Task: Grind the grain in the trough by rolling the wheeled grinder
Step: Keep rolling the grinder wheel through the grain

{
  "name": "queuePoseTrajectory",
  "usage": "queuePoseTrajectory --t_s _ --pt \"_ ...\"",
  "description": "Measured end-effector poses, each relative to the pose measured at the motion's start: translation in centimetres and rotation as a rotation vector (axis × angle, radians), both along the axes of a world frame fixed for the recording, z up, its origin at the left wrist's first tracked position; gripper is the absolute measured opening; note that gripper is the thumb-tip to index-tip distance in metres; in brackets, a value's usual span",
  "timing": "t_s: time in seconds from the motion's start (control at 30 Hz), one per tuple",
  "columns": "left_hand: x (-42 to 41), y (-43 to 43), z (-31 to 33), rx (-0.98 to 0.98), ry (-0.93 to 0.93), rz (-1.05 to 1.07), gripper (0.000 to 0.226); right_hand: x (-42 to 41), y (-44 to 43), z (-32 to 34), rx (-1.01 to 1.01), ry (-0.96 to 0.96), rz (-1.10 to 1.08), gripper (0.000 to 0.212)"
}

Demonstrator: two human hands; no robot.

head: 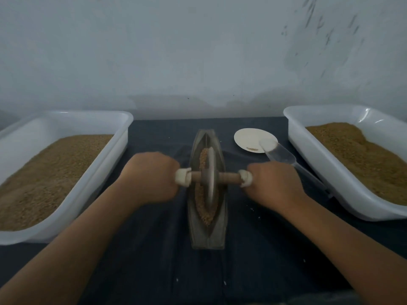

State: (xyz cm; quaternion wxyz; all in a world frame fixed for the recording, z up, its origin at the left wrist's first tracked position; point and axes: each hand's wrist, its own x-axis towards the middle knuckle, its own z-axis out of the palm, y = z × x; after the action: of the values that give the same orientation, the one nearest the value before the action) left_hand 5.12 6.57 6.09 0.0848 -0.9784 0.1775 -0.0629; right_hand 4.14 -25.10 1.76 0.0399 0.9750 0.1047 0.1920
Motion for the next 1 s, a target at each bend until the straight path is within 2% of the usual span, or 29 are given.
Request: queuePoseTrajectory --t_s 0.13,0.23,0.33,0.4,0.57,0.73,0.83,1.0 --pt "-1.7 0.9 -0.7 0.018 -0.049 -0.045 0.028 -1.7 -0.6 -0.3 0.002 0.008 0.083 0.038" --pt "2.3 -0.6 0.1 0.005 0.002 0.034 0.025 1.7 0.3 -0.1 0.009 -0.056 0.013 0.042" --pt "6.5 -1.8 0.6 -0.033 -0.064 0.117 0.026 6.2 1.7 0.8 0.066 -0.128 -0.070 0.053" --pt "7.4 -2.2 0.7 -0.060 -0.081 0.130 0.033 7.4 2.2 1.6 0.098 -0.106 -0.083 0.058" --pt "2.6 -0.9 -0.6 -0.034 -0.087 0.062 0.023 2.7 0.8 0.7 0.032 -0.052 -0.026 0.042" --pt "-3.4 1.3 -3.0 -0.064 -0.221 -0.007 0.045 -2.8 -0.1 0.7 0.031 -0.119 0.158 0.031" --pt "-0.6 0.6 -2.6 -0.091 -0.124 0.077 0.031 0.3 1.0 1.6 -0.035 -0.116 0.100 0.035" --pt "5.9 -1.4 -1.3 -0.165 -0.105 0.178 0.031 6.4 2.7 2.5 -0.028 -0.118 -0.095 0.039"
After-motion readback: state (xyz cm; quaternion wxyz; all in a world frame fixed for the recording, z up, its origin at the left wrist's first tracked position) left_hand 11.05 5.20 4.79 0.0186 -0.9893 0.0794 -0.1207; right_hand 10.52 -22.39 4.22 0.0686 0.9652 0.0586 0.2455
